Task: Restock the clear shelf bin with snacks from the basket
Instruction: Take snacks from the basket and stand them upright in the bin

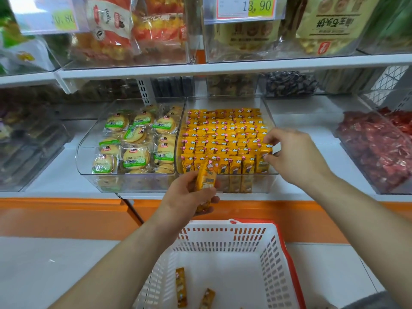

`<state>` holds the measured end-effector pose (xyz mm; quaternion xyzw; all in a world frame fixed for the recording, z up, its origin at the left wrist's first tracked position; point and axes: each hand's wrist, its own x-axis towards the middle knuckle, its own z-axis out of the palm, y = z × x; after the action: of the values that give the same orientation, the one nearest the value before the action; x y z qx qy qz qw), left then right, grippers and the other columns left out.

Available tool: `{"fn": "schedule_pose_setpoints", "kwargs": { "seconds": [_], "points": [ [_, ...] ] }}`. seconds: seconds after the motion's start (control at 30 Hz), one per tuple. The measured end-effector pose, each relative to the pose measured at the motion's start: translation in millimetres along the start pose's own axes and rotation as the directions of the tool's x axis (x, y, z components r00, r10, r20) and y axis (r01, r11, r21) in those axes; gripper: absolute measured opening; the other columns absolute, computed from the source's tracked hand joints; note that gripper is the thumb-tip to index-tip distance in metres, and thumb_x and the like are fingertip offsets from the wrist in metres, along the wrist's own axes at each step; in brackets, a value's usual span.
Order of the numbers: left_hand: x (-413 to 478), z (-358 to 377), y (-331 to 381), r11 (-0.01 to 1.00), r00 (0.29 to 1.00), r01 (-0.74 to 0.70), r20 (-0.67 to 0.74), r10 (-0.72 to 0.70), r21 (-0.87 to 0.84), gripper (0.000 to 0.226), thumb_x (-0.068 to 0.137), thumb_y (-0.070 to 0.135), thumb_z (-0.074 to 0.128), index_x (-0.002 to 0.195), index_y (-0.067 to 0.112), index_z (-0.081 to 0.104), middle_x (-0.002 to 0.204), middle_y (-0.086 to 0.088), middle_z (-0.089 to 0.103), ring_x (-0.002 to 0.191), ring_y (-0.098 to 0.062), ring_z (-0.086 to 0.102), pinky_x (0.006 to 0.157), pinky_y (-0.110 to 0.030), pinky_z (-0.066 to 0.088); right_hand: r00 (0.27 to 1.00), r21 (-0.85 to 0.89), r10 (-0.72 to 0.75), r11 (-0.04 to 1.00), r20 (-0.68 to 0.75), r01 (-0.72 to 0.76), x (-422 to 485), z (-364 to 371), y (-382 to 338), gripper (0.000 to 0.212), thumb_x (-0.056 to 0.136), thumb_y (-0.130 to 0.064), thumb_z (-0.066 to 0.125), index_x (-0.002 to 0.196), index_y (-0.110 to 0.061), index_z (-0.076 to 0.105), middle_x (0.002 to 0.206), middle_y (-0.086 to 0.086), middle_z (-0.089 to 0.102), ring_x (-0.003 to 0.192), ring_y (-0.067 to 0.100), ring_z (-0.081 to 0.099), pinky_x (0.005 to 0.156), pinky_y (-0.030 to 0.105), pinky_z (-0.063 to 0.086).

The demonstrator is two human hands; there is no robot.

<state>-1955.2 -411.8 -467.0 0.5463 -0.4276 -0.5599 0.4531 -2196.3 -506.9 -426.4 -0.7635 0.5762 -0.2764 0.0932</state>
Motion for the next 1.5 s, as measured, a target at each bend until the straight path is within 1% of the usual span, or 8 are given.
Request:
{"fn": "schedule_pose_setpoints", "kwargs": {
  "seconds": [0.2, 0.43, 0.63, 0.73, 0.83, 1.1, 1.3, 1.5],
  "points": [
    [1, -2, 0, 1.0, 1.0, -0.003, 0.004, 0.003, -0.014, 0.03, 0.093, 0.012, 0.073, 0.12, 0.022, 0.065, 0.107, 0.001, 0.079, 0.091, -0.023, 0.078, 0.07, -0.029, 0.061, 0.985, -0.172, 0.077, 0.984, 0.155, -0.05, -1, 23, -4, 0.025, 0.088, -0.021, 0.072, 0.112, -0.02, 0.065, 0.105, 0.011, 0.069, 0.091, 0.03, 0.065, 0.078, 0.035, 0.054],
    [0, -3, 5, 0.998, 1.0, 0.007, -0.027, -0.008, -0.064, 0.037, 0.091, 0.018, 0.076, 0.124, 0.017, 0.059, 0.109, -0.001, 0.079, 0.092, -0.025, 0.078, 0.066, -0.028, 0.059, 0.926, -0.193, 0.054, 0.981, 0.373, 0.02, -3, 24, -15, 0.041, 0.093, -0.047, 0.06, 0.064, -0.02, 0.051, 0.071, -0.001, 0.047, 0.061, 0.009, 0.046, 0.05, 0.025, 0.029],
    [1, -1, 3, 0.997, 0.997, -0.03, -0.068, 0.026, -0.066, 0.023, 0.091, 0.018, 0.075, 0.112, 0.027, 0.07, 0.094, 0.007, 0.077, 0.092, -0.018, 0.077, 0.072, -0.028, 0.059, 0.944, -0.275, -0.022, 0.954, 0.328, 0.118, -13, 5, -23, 0.048, 0.091, -0.047, 0.063, 0.128, -0.017, 0.059, 0.134, 0.004, 0.049, 0.113, 0.022, 0.057, 0.093, 0.036, 0.051],
    [1, -2, 0, 0.999, 0.997, -0.046, -0.062, 0.044, -0.023, 0.027, 0.089, 0.019, 0.079, 0.112, 0.031, 0.073, 0.098, 0.006, 0.075, 0.09, -0.017, 0.076, 0.071, -0.025, 0.058, 0.978, 0.01, -0.152, 0.988, 0.144, 0.153, -25, -9, -35, 0.044, 0.09, -0.047, 0.063, 0.131, -0.034, 0.058, 0.131, -0.013, 0.056, 0.115, 0.008, 0.057, 0.09, 0.032, 0.051],
    [1, 2, -3, 1.0, 0.999, -0.029, -0.02, 0.029, 0.0, 0.029, 0.084, 0.019, 0.084, 0.106, 0.035, 0.076, 0.103, 0.002, 0.076, 0.084, -0.018, 0.076, 0.067, -0.023, 0.057, 0.951, 0.424, -0.191, 0.902, 0.242, 0.074, -40, -3, -51, 0.031, 0.093, -0.035, 0.064, 0.123, -0.044, 0.061, 0.117, -0.021, 0.059, 0.095, -0.004, 0.062, 0.076, 0.016, 0.049],
    [0, 9, 3, 0.992, 0.988, -0.007, -0.153, -0.013, -0.129, 0.054, 0.07, 0.021, 0.087, 0.119, 0.014, 0.066, 0.107, -0.011, 0.077, 0.093, -0.023, 0.076, 0.076, -0.039, 0.06, 0.853, 0.333, -0.231, 0.94, 0.469, 0.072, -50, 9, -43, 0.014, 0.091, -0.031, 0.069, 0.104, -0.028, 0.072, 0.086, -0.017, 0.068, 0.08, -0.004, 0.062, 0.072, 0.018, 0.049],
    [-10, 26, 7, 0.996, 0.996, -0.059, -0.068, 0.055, -0.066, 0.056, 0.068, 0.035, 0.084, 0.118, 0.016, 0.072, 0.112, -0.008, 0.077, 0.101, -0.028, 0.075, 0.085, -0.049, 0.061, 0.957, 0.525, -0.107, 0.849, 0.27, -0.053, -40, -4, -40, 0.031, 0.097, -0.036, 0.058, 0.128, -0.04, 0.057, 0.115, -0.02, 0.062, 0.09, 0.003, 0.066, 0.078, 0.029, 0.058],
    [-11, 51, 12, 0.975, 0.976, -0.207, -0.058, 0.212, 0.083, 0.027, 0.071, 0.033, 0.084, 0.098, 0.034, 0.077, 0.097, 0.006, 0.078, 0.089, -0.014, 0.076, 0.07, -0.022, 0.059, 0.939, 0.569, -0.198, 0.822, 0.281, 0.003, -31, -10, -32, 0.027, 0.088, -0.029, 0.075, 0.114, -0.03, 0.069, 0.118, -0.017, 0.067, 0.1, -0.003, 0.063, 0.089, 0.028, 0.053]
  ]
}}
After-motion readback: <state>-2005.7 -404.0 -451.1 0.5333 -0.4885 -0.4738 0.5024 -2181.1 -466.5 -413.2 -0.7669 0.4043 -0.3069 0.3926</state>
